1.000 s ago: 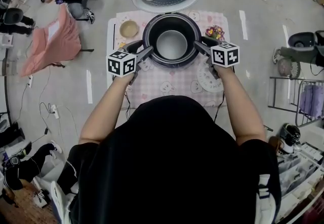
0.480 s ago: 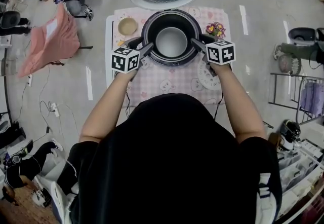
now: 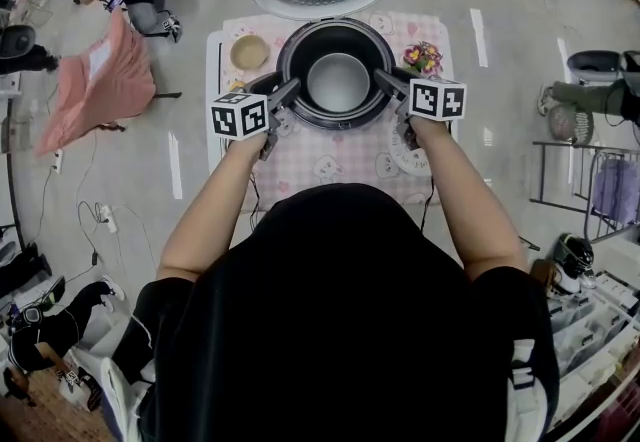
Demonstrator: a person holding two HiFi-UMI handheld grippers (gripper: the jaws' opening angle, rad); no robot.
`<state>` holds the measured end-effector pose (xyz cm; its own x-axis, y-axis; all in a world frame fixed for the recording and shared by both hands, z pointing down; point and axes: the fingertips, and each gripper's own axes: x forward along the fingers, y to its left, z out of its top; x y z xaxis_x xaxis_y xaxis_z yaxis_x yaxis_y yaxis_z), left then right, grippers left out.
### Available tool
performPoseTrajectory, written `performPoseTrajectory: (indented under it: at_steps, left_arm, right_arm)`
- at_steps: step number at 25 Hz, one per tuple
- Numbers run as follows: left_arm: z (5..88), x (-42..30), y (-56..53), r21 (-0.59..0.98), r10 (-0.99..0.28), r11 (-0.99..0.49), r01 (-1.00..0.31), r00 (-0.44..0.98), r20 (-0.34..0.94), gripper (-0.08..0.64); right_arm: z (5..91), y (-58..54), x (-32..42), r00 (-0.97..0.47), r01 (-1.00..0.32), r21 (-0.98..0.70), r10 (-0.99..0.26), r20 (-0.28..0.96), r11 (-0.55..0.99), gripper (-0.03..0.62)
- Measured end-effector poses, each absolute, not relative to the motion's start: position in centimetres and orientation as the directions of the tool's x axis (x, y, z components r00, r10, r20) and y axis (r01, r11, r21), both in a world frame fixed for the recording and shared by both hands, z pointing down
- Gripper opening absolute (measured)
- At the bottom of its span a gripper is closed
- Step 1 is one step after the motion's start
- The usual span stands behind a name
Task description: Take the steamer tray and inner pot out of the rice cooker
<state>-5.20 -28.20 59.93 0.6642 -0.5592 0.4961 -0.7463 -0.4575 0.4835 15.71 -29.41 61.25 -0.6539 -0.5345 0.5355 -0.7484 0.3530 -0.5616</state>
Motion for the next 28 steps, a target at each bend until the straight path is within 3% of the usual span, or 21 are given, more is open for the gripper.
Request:
performPoseTrajectory:
  at_steps: [7, 18, 21, 28]
  left_arm:
    - [59.1, -6.4, -28.9, 0.627, -0.598, -0.364, -0.689, 0.689, 0.41, 0.13]
    - [58.1, -6.5, -29.1, 0.905, -0.663, -0.111, -0.41, 0.71, 0.239, 0.084]
    - [57.4, -6.4, -28.7, 0.907, -0.67, -0.119, -0.405, 0.707, 0.228, 0.038]
    - [54.9, -6.6, -28.2, 0.892, -0.672, -0.175, -0.417, 0.713, 0.201, 0.035]
  right_arm:
    - [60.9, -29.3, 16.2, -0.67, -0.71, -0.644, -0.552, 0.496, 0.284, 0.086]
    - [58.5, -28.2, 16.4, -0.691, -0.66, -0.694, -0.597, 0.408, 0.289, 0.069]
    - [57.8, -27.9, 16.3, -0.692, -0.648, -0.705, -0.608, 0.389, 0.287, 0.066]
    - [55.4, -27.5, 16.1, -0.702, -0.633, -0.706, -0.62, 0.351, 0.317, 0.061]
